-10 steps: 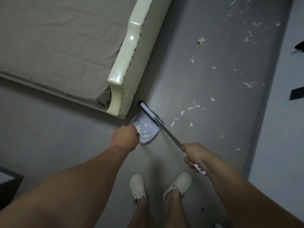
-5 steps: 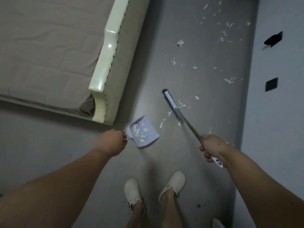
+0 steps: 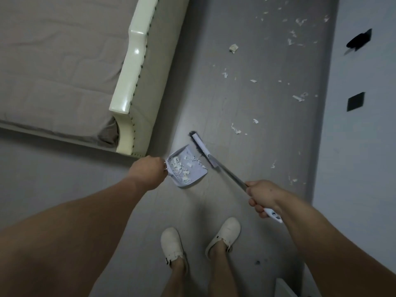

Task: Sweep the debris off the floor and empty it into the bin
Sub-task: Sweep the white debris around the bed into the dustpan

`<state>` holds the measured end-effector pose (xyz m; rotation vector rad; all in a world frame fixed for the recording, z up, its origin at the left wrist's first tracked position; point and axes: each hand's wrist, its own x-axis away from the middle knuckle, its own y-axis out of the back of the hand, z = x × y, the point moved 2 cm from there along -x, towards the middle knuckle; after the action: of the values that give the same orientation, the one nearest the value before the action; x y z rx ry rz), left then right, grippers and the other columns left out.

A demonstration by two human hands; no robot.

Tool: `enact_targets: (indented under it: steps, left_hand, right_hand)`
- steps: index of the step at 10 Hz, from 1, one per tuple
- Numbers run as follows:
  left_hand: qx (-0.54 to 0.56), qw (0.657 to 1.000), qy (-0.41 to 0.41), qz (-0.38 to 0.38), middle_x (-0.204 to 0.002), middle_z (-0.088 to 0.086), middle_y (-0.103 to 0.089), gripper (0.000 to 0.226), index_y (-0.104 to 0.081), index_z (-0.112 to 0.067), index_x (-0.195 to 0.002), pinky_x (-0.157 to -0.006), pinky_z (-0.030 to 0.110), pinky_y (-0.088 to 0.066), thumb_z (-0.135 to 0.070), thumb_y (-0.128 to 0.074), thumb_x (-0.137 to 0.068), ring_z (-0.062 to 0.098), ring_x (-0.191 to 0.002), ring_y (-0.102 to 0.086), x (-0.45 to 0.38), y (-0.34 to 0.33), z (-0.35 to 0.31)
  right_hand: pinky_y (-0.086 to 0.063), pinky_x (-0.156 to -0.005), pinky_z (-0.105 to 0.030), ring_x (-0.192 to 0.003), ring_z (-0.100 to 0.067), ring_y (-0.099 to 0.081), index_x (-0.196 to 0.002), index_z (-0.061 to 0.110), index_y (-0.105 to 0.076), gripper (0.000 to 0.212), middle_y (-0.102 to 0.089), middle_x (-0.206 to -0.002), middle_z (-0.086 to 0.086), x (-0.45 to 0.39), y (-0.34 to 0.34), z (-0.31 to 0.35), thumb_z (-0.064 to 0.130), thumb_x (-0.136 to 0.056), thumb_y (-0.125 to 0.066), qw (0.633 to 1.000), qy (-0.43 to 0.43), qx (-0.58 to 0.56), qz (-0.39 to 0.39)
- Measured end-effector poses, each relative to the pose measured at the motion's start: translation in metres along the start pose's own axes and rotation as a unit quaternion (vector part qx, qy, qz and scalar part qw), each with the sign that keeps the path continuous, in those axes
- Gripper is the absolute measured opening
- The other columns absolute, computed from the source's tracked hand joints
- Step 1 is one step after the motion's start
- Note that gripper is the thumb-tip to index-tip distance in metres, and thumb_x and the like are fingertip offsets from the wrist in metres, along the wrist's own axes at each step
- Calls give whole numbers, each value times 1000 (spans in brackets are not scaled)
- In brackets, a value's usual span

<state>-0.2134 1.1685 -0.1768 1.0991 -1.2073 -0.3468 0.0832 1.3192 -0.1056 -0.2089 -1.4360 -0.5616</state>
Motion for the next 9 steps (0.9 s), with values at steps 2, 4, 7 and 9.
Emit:
enact_targets:
  steps: [2,4,7,9]
  left_hand:
    - [1,1000,6,1,-88,10,-69,24,-64,-18,-88,-63,32,-44,-37,-51,-95,30,-72,-56,-1,-1,-3]
    - [-4,1000,3,-3,-89,11,-69,26,-67,-16,-92,-65,33,-46,-35,-50,-96,32,-77,-60,-1,-2,5]
    - [6,1000,14,-1,-80,7,-61,24,-54,-21,-81,-63,33,-41,-37,-49,-98,28,-71,-53,14,-8,12]
    - [-2,1000,2,-13,-80,6,-59,21,-54,-20,-83,-64,34,-42,-35,-49,-98,29,-74,-55,14,-8,15]
  right_hand:
    - [-43,-48,-24,-51,-19,-47,-128,-2,-54,40,-48,-68,-9,-17,-21,11,5,-92,-38,993,29,105,-44]
    - [-35,-43,-20,-43,-18,-40,-132,-1,-52,43,-47,-64,-11,-12,-53,-2,3,-91,-40,993,10,111,25]
    - [-46,-42,-20,-32,-10,-49,-110,-4,-63,25,-49,-35,5,-3,-26,23,4,-91,-48,977,46,207,-14]
    - [-35,-53,-28,-48,-21,-44,-57,5,-44,38,-45,-31,-4,-36,-80,29,-9,-92,-50,970,-19,229,85]
